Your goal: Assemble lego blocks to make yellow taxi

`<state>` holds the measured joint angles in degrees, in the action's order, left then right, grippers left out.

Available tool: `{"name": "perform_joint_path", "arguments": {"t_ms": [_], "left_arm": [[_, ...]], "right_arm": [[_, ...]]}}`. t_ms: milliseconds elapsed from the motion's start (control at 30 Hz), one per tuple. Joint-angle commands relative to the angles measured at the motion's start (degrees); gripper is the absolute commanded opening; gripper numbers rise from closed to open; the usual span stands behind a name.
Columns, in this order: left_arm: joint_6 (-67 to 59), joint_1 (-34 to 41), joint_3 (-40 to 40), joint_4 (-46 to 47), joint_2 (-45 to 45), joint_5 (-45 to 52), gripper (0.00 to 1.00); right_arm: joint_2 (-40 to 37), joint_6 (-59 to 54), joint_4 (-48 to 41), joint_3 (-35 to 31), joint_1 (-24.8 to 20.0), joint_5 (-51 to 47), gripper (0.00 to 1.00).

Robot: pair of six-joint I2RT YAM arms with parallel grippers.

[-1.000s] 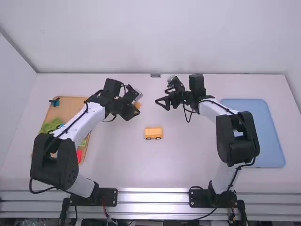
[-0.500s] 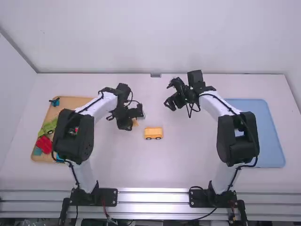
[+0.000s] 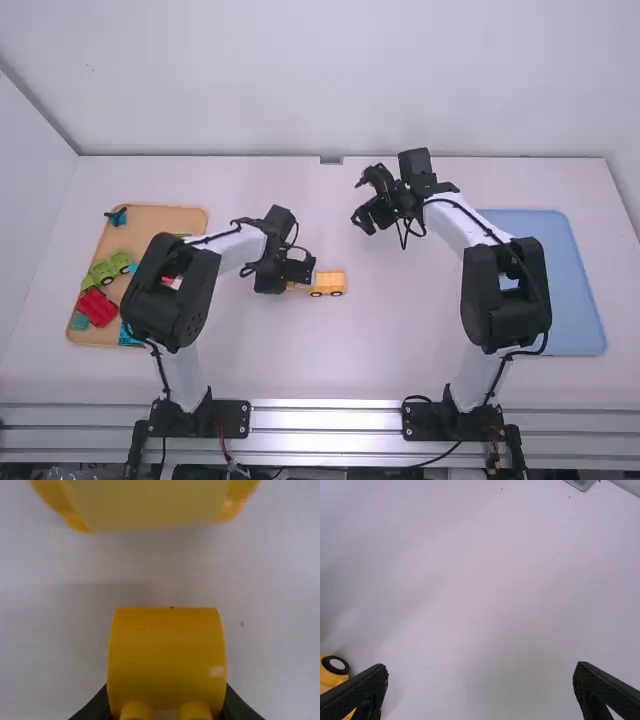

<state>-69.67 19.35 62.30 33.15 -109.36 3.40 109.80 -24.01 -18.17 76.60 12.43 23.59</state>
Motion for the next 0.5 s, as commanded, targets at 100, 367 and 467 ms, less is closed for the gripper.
{"name": "perform_joint_path", "arguments": {"t_ms": [100, 367, 467], "left_arm": [[-0.3, -0.7, -2.4, -1.1, -0.2, 0.5, 0.16], [-0.5, -0.3, -1.6, -0.9, -0.2, 4.1, 0.99], [-0.5, -0.8, -0.1, -0.1, 0.3, 7.7, 0.99]], "right_arm": [[-1.2, -0.1, 0.1, 1.4, 0.3, 0.0, 0.99], [-1.2, -0.1, 0.2, 1.4, 0.3, -0.1, 0.99], [-1.2, -1.0, 0.2, 1.5, 0.4, -0.1, 0.98]]}}
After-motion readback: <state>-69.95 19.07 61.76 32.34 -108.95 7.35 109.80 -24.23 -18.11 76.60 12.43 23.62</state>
